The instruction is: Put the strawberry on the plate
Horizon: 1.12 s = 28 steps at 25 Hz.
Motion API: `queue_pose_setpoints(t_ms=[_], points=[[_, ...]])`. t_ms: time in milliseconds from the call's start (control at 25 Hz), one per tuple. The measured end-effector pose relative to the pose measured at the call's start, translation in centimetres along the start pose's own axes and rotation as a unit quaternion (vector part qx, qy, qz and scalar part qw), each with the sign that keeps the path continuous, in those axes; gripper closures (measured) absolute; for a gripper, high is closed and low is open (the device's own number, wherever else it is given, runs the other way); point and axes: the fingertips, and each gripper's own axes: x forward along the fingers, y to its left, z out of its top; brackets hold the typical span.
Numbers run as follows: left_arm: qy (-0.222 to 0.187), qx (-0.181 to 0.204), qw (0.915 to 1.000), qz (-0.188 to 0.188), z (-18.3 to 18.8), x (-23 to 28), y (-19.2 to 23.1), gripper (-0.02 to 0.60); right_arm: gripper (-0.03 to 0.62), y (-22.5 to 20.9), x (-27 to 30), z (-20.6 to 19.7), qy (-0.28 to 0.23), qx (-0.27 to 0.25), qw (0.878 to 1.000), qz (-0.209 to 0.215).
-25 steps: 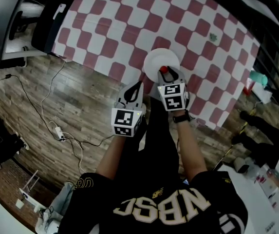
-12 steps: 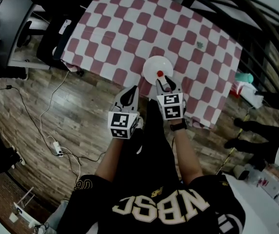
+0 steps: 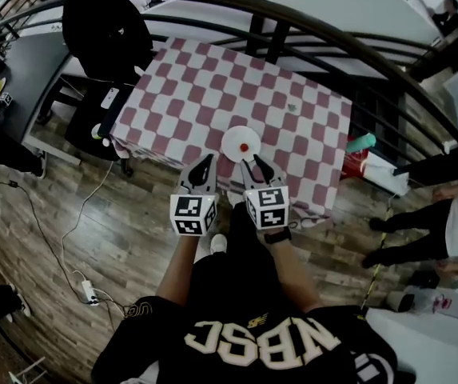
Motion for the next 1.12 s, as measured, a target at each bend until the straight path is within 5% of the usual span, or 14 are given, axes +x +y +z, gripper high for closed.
queue_pose_setpoints(t_ms=[280, 640, 1120], points=[[-0.048, 0.03, 0.9977, -0.039, 4.3, -3.7, -4.1, 0.574, 0.573, 0.7, -6.0, 4.3, -0.086, 0.025, 0.995, -0.033], [-0.073, 0.039, 0.9932, -0.083, 5.5, -5.6, -9.0, 0.574, 0.577, 0.5, -11.3, 5.4, -0.128, 0.024, 0.987, -0.093], [-0.094, 0.04, 0.9915, -0.081, 8.0, -5.2, -12.6, 0.574, 0.577, -2.8, -15.6, 7.9, -0.167, 0.017, 0.982, -0.088]])
